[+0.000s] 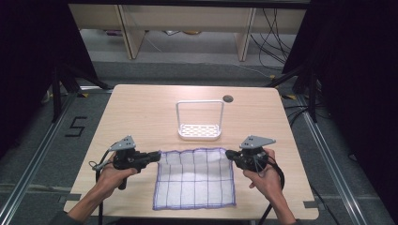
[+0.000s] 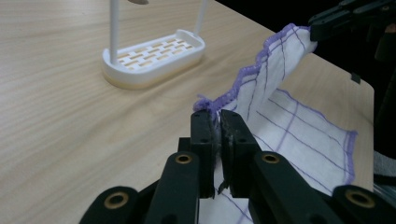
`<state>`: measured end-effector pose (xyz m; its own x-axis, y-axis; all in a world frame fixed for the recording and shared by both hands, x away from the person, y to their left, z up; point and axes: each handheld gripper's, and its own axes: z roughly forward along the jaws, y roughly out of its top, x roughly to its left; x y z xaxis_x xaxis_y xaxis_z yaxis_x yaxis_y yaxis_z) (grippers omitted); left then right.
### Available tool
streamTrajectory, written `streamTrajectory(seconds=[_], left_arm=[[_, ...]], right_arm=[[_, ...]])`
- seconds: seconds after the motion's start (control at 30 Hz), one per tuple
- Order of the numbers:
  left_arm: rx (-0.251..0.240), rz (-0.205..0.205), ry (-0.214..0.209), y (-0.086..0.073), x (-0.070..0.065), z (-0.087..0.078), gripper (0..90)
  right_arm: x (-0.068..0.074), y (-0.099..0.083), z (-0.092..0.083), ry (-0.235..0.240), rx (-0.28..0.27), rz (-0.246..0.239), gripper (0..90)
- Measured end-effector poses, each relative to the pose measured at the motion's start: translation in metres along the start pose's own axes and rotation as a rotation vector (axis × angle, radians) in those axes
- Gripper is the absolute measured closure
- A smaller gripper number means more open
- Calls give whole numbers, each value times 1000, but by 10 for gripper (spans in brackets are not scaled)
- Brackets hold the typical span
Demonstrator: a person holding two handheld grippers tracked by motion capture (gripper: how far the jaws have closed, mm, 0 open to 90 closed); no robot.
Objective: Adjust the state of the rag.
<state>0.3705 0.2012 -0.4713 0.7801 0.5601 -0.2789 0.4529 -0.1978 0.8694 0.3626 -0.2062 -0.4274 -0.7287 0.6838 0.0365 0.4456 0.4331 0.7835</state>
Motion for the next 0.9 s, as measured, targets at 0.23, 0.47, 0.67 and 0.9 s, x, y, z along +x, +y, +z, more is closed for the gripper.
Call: streamTrajectory(seconds=[0.23, 0.47, 0.67, 0.9], left_arm=[[26, 20, -40, -18, -17, -6, 835], [62, 6, -55, -37, -27, -8, 834], [93, 23, -59, -47, -32, -8, 830], [147, 25, -81, -60, -38, -10, 815]], right_arm=[[20, -21, -9, 31, 11, -4, 856], [32, -44, -10, 51, 19, 3, 855], [38, -58, -12, 51, 35, 9, 852], [46, -74, -12, 53, 62, -10, 846]])
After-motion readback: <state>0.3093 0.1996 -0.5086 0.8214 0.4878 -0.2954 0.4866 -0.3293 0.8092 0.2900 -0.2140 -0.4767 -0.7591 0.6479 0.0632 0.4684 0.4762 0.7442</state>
